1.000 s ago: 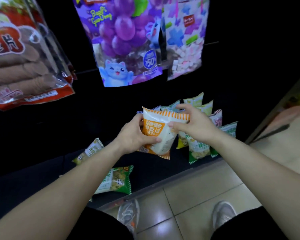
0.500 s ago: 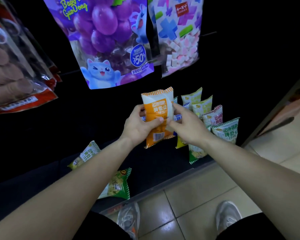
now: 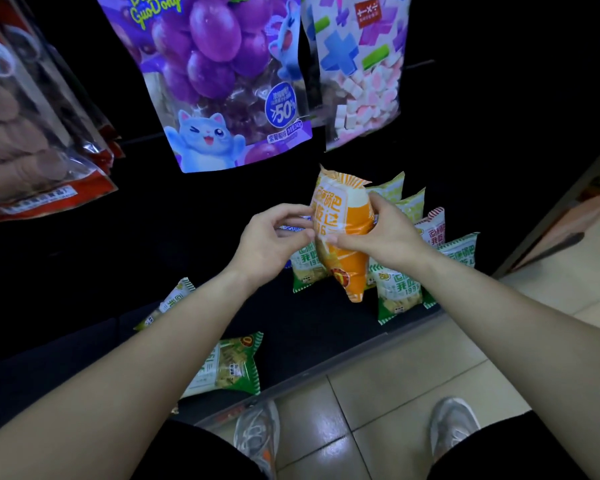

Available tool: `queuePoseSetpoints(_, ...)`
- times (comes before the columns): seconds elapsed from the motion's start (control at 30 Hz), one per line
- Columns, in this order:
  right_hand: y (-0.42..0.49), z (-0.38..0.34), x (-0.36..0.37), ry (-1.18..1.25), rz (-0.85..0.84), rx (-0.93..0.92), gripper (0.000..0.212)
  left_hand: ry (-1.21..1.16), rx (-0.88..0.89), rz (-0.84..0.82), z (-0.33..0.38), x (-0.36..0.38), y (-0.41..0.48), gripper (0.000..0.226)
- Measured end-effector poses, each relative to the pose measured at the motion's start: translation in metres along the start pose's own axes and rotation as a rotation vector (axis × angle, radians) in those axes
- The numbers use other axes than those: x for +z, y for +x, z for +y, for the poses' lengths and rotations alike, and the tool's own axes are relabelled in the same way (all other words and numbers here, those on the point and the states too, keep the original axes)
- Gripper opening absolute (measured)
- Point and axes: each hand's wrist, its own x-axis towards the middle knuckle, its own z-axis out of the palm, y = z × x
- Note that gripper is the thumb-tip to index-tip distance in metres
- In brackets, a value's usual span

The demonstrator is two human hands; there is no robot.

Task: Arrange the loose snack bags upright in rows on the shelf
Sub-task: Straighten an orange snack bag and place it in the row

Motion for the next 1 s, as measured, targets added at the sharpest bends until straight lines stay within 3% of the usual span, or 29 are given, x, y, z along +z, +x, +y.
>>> queuePoseSetpoints(0.1,-0.002,-0.001,0.0,-0.003,-0.059,0.023,0.088,0.223,0.019,0.112,-0.006,-0.011,0.004,0.073)
queuePoseSetpoints(0.23,-0.005,-0.003,0.002,0.046,-0.137,0.018,0.068,0.329,0.064,0.047,-0.005,-0.024,0.008,0.109)
queuePoseSetpoints(0.33,-0.004,0.0,0.004,0.072,-0.213,-0.009,0.061,0.252,0.085,-0.044,-0.01,-0.024,0.008,0.098)
queuePoseSetpoints(0.43,-0.003,0.003,0.006,0.092,-0.27,-0.001,0.066,0.193,0.039,0.0,-0.013,-0.021,0.007,0.081)
queuePoseSetpoints(0.63,-0.001,0.003,0.011,-0.003,-0.218,-0.021,0.086,0.365,-0.021,0.076,-0.006,-0.015,0.011,0.08)
queuePoseSetpoints(0.87,0.001,0.018,0.005,-0.001,-0.326,-0.001,0.075,0.346,-0.092,-0.141,-0.01,-0.026,0.014,0.074)
queuePoseSetpoints(1.0,-0.002,0.028,0.001,-0.149,-0.318,-0.02,0.079,0.497,-0.045,-0.088,-0.009,-0.012,0.012,0.058)
